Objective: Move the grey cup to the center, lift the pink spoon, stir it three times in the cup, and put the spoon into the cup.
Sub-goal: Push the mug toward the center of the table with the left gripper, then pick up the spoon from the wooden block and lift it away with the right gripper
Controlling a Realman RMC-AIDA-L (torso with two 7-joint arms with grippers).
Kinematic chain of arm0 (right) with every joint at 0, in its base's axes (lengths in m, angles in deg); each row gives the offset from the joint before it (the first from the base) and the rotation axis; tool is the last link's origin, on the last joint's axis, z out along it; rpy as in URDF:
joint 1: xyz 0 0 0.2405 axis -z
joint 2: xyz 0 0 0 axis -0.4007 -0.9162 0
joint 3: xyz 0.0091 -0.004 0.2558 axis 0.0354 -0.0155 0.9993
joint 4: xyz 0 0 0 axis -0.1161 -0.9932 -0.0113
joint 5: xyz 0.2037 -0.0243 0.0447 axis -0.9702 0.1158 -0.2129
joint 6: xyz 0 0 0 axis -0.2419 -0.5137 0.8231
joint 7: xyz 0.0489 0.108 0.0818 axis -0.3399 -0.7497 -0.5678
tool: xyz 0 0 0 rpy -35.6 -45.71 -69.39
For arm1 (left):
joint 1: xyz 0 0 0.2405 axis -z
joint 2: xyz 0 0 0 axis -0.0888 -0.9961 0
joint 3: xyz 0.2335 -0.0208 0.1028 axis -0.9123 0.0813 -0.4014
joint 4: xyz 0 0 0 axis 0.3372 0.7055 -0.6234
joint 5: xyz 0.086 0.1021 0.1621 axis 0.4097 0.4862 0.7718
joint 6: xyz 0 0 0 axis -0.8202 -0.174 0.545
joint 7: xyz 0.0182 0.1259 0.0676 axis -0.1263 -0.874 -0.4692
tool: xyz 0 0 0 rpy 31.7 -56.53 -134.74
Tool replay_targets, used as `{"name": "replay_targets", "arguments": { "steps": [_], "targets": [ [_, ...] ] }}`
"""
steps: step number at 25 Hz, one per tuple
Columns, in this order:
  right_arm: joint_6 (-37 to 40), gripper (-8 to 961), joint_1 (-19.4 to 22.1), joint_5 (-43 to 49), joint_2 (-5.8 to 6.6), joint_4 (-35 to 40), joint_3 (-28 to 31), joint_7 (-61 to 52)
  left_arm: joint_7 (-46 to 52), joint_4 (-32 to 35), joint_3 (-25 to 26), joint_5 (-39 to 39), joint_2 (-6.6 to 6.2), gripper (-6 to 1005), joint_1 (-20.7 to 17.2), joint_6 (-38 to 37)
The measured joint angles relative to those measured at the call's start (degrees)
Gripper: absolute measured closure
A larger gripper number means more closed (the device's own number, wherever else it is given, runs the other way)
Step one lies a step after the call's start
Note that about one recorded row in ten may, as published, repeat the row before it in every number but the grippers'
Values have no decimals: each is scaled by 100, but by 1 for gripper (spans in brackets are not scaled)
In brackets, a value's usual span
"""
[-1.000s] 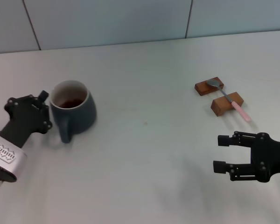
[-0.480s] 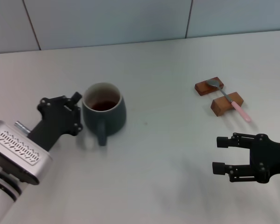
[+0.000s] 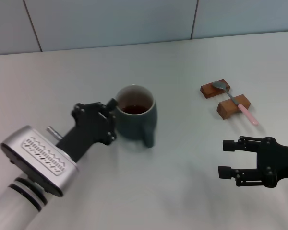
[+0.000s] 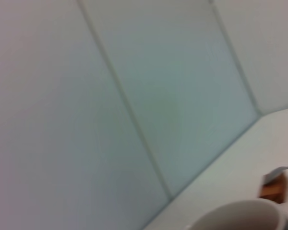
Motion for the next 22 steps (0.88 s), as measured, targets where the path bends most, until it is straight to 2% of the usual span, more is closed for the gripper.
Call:
{"name": "replay_targets", "arguments": {
  "steps": [5,6,9,10,11,12,13,15,17,18,22],
  "targets": [
    [-8,134,16,0,0,0,0,-2,17,-78,260,530,0,939,7,166],
    [-9,134,26,-1,2,0,1,-2,391,-95,357,935,-21,937,-47,74],
    [-16,134,49,-8,7,0,17,-2,789,-39,370,1178,-53,932,-87,-85],
    [-19,134,51,-9,7,0,25,2,2379,547,350,1936,-95,930,-183,-725],
    [-23,134,53,-13,8,0,31,6,2861,758,341,2123,-94,929,-202,-924],
    [-30,134,54,-26,8,0,37,15,3906,1249,323,2537,-95,927,-232,-1336],
    [-30,134,54,-26,8,0,37,15,3906,1249,323,2537,-95,925,-232,-1336],
    [-39,134,55,-43,9,0,56,24,4905,1780,311,2971,-95,922,-217,-1660],
    [-44,134,48,-50,9,0,63,27,5572,2200,310,3327,-84,870,-184,-1853],
    [-44,134,48,-50,9,0,63,27,5572,2200,310,3327,-84,844,-184,-1853],
    [-98,134,32,-61,16,0,101,31,6337,2895,323,3573,-56,740,-144,-1930]
  ]
}}
